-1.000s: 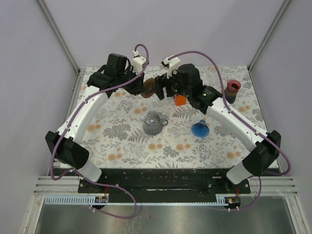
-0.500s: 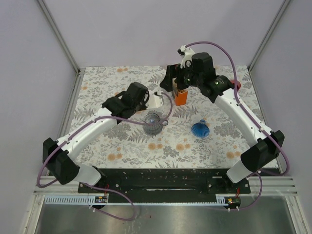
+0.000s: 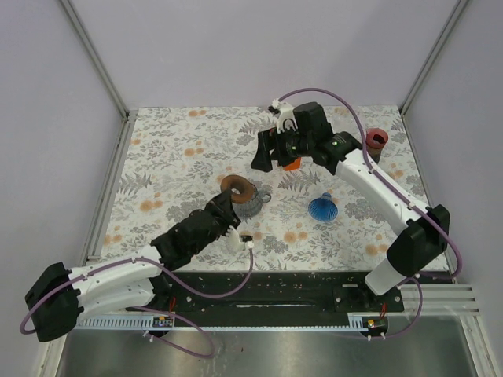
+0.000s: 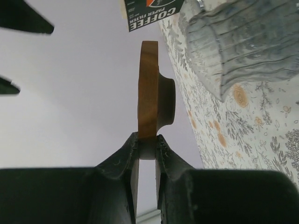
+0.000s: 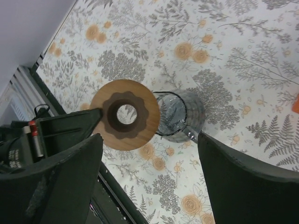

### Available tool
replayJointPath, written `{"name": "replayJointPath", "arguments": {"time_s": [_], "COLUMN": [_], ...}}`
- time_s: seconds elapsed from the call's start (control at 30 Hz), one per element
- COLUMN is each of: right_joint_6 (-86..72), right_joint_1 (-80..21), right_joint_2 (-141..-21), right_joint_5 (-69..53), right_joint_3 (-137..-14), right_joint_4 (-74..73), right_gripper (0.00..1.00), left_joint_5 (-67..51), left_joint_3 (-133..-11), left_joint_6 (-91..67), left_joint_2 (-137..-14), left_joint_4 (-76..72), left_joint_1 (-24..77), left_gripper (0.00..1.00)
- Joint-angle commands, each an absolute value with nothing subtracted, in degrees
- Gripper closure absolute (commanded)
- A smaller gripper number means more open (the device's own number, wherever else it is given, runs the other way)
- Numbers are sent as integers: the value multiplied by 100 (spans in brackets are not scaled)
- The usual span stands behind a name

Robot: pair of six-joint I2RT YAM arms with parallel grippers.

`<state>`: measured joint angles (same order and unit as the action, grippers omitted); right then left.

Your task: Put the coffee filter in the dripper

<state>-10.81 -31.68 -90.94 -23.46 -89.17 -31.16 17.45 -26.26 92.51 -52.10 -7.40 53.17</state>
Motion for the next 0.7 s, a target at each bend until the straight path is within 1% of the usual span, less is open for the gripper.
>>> {"name": "replayJointPath", "arguments": {"time_s": [0.0,0.13,0.27,0.3,0.4,0.5,0.57,0.67], "right_joint_6": [-581,-370,-281,-290,-290,-290,-290,-290], "right_joint_1": [-3708,-4007,-4078,-4078,-4078,-4078,-4078,-4078], "right_joint_2": [-9052,-9403,-9755,-9843,-10028,-10125,-10204,-10257], "right_joint_5": [-2268,-2040,-1881,-1863,-1662,-1617,-1661,-1661], "right_joint_3": [-8877,-9070,-9272,-9359,-9658,-9791,-9817,-9826], "right_joint_4": [-3111,-3444,-3603,-3630,-3718,-3691,-3709,-3753], "right_gripper": [9,4,4,6,13,24,33,53], "left_joint_5": [1310,1090,941,871,844,879,896,984], "left_joint_3": [-2084,-1671,-1495,-1468,-1433,-1459,-1476,-1494], "left_joint_6": [10361,10704,10749,10749,10723,10670,10661,10644], "left_joint_2": [-5080,-5142,-5072,-5002,-4931,-4904,-4896,-4930], "left_joint_4": [-3170,-4032,-4219,-4210,-4157,-4140,-4131,-4113], "left_joint_1": [5344,5344,5353,5361,5353,5353,5353,5353], "left_gripper": [100,100,100,100,100,100,100,100]}}
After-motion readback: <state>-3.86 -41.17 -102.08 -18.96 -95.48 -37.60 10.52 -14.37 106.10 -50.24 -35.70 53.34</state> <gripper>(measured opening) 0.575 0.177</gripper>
